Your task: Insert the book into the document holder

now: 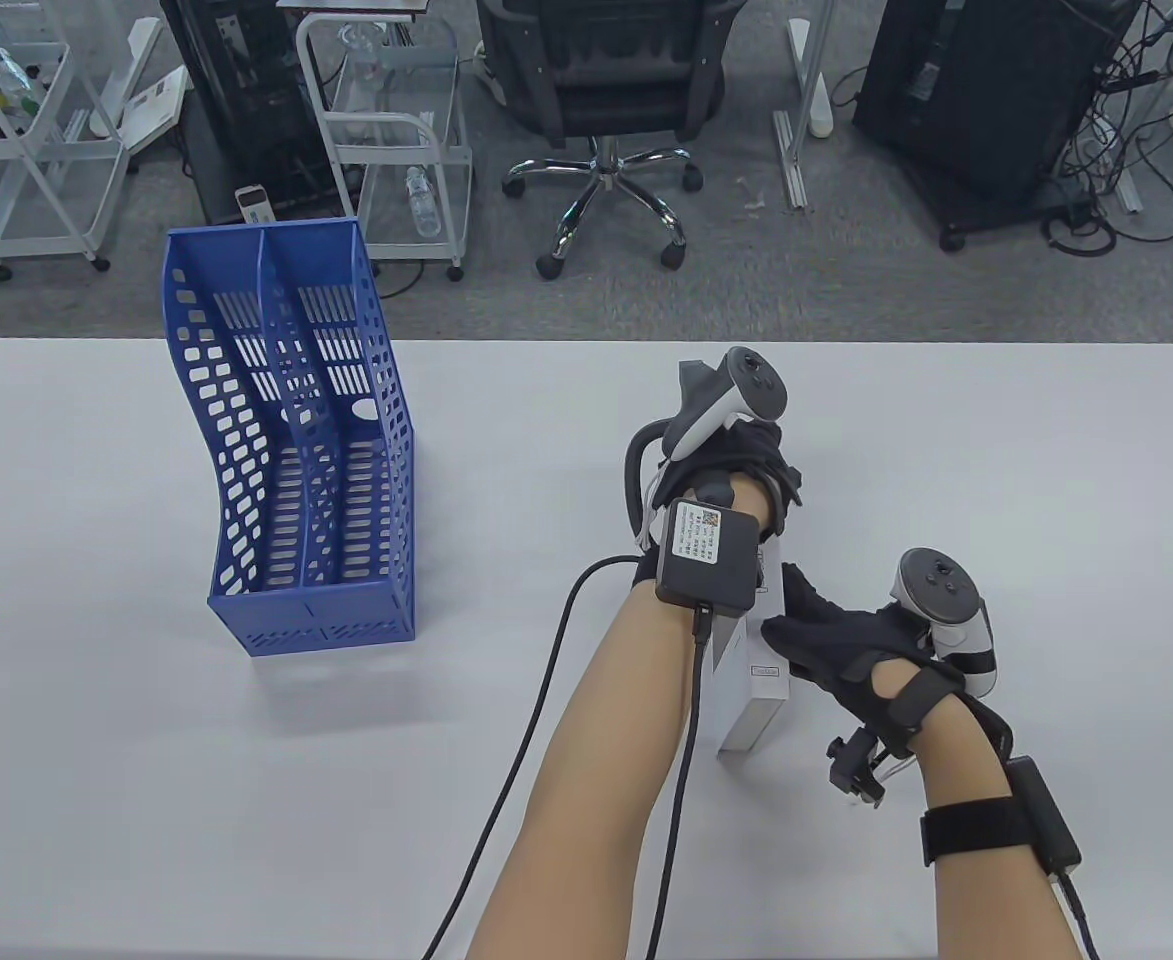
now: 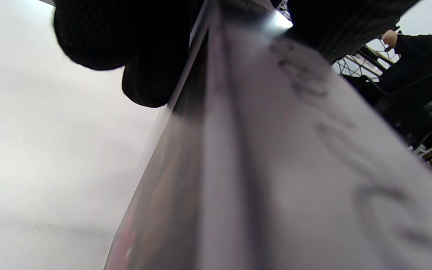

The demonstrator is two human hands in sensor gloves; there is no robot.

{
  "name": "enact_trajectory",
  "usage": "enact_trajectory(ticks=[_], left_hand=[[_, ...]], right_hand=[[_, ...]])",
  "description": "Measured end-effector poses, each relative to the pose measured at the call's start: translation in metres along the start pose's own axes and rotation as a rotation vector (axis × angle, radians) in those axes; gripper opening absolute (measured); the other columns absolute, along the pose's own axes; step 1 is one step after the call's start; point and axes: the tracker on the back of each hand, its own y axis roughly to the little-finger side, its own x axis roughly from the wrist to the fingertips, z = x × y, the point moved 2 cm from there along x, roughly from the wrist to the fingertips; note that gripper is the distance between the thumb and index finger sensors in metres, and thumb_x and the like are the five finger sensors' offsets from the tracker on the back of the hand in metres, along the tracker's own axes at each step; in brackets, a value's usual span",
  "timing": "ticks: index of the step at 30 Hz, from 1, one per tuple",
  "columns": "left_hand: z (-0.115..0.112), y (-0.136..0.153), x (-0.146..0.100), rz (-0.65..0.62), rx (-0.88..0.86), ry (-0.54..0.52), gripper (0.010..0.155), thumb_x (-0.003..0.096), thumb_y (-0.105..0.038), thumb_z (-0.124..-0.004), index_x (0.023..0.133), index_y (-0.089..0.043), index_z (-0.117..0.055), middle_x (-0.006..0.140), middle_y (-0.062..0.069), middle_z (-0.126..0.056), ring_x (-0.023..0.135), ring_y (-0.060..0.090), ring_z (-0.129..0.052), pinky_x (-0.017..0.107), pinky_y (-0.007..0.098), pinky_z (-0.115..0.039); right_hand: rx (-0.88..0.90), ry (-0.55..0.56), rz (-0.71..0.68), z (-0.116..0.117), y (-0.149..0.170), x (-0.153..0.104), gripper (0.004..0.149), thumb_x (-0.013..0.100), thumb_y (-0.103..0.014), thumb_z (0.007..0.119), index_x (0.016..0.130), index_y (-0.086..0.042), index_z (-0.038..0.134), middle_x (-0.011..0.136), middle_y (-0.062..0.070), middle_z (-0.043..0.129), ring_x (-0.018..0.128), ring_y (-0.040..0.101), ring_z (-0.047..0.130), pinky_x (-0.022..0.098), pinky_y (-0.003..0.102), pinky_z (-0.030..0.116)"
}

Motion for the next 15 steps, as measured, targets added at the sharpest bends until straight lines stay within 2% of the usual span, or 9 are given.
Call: enact_trajectory(ticks=[5, 11, 13, 15], left_hand=[[0.006, 0.011, -0.009, -0.038, -0.076, -0.045, 0.069, 0.0434, -0.053, -0.081, 0.103, -0.033, -0.052, 0.107, -0.004, -0.06, 0.061, 0.032, -0.1, 0.043, 0.038, -0.084], [0.026, 0.025, -0.041, -0.14, -0.137, -0.15, 0.068, 0.0428, -0.051, -0.083, 0.102, -0.031, -0.056, 0.105, -0.001, -0.063, 0.062, 0.032, -0.103, 0.044, 0.039, -0.087], [0.034, 0.03, -0.056, -0.183, -0.152, -0.203, 0.067, 0.0428, -0.05, -0.083, 0.101, -0.031, -0.056, 0.105, -0.001, -0.063, 0.062, 0.032, -0.103, 0.044, 0.039, -0.088], [0.043, 0.035, -0.075, -0.242, -0.159, -0.277, 0.066, 0.0427, -0.05, -0.083, 0.101, -0.031, -0.057, 0.105, -0.001, -0.063, 0.063, 0.032, -0.103, 0.044, 0.039, -0.088]], right_hand=[[-0.014, -0.017, -0.012, 0.003, -0.002, 0.0, 0.085, 0.048, -0.042, 0.076, 0.094, 0.003, 0.021, 0.1, 0.037, 0.026, 0.088, 0.068, 0.047, 0.056, 0.078, 0.049], [0.003, 0.043, -0.043, -0.001, -0.008, -0.003, 0.084, 0.048, -0.047, 0.074, 0.096, 0.001, 0.024, 0.101, 0.036, 0.025, 0.089, 0.067, 0.044, 0.056, 0.078, 0.047], [-0.047, 0.086, -0.034, -0.004, -0.009, -0.005, 0.084, 0.048, -0.047, 0.074, 0.096, 0.001, 0.024, 0.102, 0.035, 0.024, 0.088, 0.069, 0.041, 0.057, 0.078, 0.046], [-0.177, 0.157, -0.025, -0.007, -0.011, -0.005, 0.083, 0.048, -0.047, 0.074, 0.096, 0.0, 0.026, 0.102, 0.035, 0.025, 0.089, 0.068, 0.039, 0.057, 0.078, 0.045]])
